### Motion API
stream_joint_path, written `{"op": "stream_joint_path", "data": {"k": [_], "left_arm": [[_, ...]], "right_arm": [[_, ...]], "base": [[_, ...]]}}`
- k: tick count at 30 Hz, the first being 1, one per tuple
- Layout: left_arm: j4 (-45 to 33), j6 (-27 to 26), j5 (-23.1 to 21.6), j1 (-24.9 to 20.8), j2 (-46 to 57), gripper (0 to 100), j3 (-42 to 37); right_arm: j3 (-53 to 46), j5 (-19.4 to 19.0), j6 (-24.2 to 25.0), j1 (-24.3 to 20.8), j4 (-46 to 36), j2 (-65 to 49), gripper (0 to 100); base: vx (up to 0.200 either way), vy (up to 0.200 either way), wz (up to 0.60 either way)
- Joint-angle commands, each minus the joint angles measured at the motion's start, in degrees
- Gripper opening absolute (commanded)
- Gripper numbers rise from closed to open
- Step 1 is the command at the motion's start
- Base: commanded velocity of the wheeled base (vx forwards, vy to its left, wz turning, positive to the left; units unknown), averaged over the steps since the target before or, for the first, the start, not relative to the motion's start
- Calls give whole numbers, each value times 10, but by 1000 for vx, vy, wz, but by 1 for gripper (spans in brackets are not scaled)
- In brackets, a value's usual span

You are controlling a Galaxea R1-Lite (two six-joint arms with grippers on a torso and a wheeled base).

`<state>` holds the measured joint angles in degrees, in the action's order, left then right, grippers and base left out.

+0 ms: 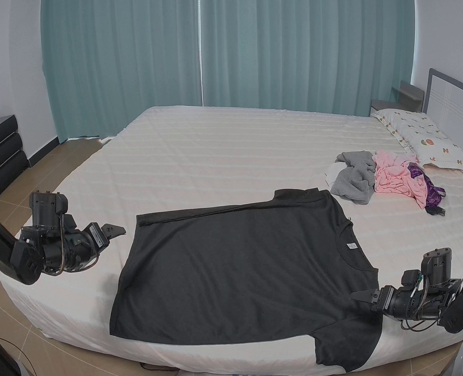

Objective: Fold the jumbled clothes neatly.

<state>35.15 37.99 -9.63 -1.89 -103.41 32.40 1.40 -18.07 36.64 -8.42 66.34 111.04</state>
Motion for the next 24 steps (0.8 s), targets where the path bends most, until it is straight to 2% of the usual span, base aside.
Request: {"op": "stream_joint_path", "data": {"k": [1,7,15,19,22,24], "left_arm": [[-57,3,-10,-7,-93,100,128],[-85,8,-11,-29,-205,100,258],[-126,30,-11,-56,-300,100,381],[-153,31,1,-61,-362,100,458],[-158,31,3,-61,-370,100,471],[-155,31,28,-61,-401,100,513]], "right_arm": [[-3,1,0,0,0,0,100],[-5,2,0,0,1,0,100],[-6,2,0,0,1,-2,100],[-5,2,0,0,1,0,100],[-5,2,0,0,1,0,100],[-5,2,0,0,1,1,100]], "base": [[0,0,0],[0,0,0],[0,0,0],[0,0,0],[0,0,0],[0,0,0]]}}
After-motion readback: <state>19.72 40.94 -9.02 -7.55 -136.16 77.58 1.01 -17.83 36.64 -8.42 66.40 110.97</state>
